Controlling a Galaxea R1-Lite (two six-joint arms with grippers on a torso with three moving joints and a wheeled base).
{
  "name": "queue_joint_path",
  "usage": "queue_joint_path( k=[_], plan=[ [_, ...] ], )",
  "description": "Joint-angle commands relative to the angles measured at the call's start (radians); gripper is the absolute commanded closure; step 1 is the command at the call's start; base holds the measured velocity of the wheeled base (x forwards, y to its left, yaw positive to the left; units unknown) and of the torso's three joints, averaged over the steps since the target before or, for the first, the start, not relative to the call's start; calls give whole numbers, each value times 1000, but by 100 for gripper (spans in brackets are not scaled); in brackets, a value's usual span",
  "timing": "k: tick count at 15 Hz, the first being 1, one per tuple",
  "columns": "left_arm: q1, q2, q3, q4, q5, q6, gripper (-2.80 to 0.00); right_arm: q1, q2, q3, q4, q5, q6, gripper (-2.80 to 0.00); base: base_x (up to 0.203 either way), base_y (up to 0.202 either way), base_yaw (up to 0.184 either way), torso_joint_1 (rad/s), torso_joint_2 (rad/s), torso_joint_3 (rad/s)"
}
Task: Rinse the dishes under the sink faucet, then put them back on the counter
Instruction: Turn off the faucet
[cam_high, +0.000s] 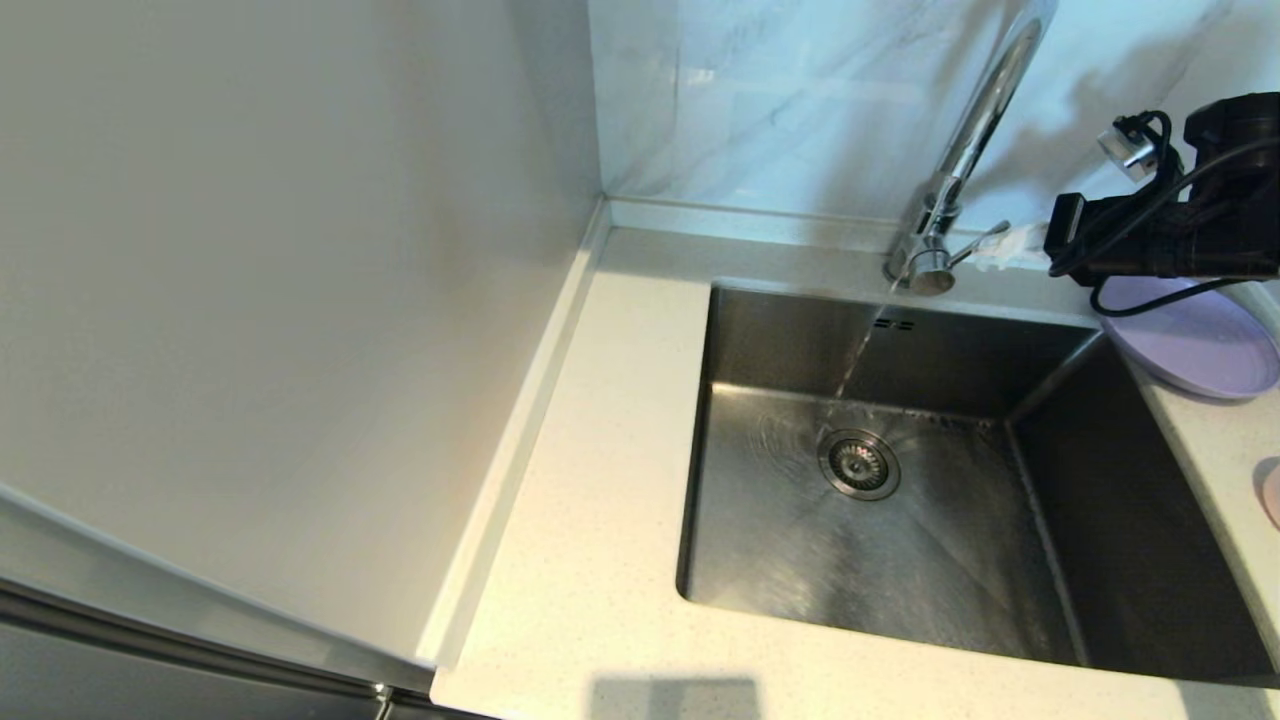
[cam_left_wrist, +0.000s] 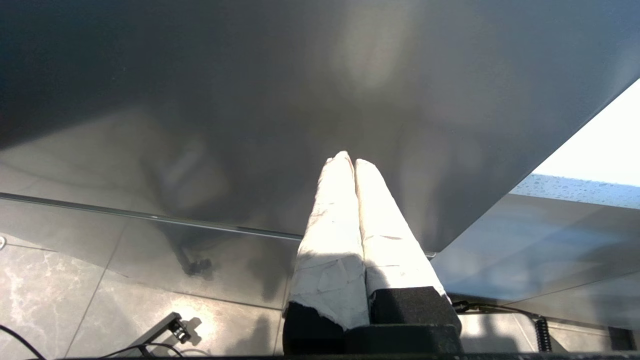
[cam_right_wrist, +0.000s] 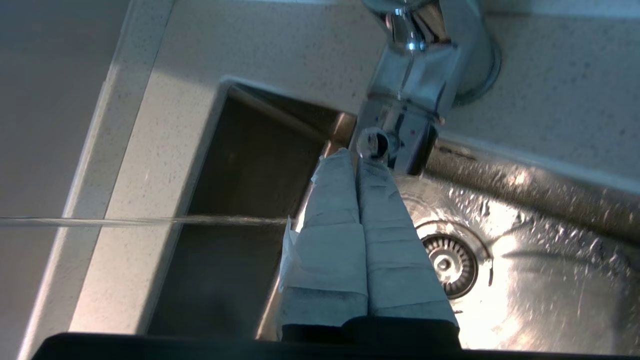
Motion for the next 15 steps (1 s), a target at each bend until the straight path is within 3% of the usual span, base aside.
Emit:
queue_joint_path(
  k=[1, 3, 7, 15],
  plan=[
    [0, 0, 0, 0, 0, 0, 0, 9, 4, 0, -41, -18, 0, 0, 0, 0, 0, 0, 0, 0],
    [0, 0, 0, 0, 0, 0, 0, 20, 6, 1, -97, -61, 0, 0, 0, 0, 0, 0, 0, 0],
    [0, 0, 0, 0, 0, 0, 0, 22, 5, 2, -188, -67, -2, 0, 0, 0, 0, 0, 0, 0],
    [0, 0, 0, 0, 0, 0, 0, 21, -41, 5, -175, -78, 15, 0, 0, 0, 0, 0, 0, 0]
  ],
)
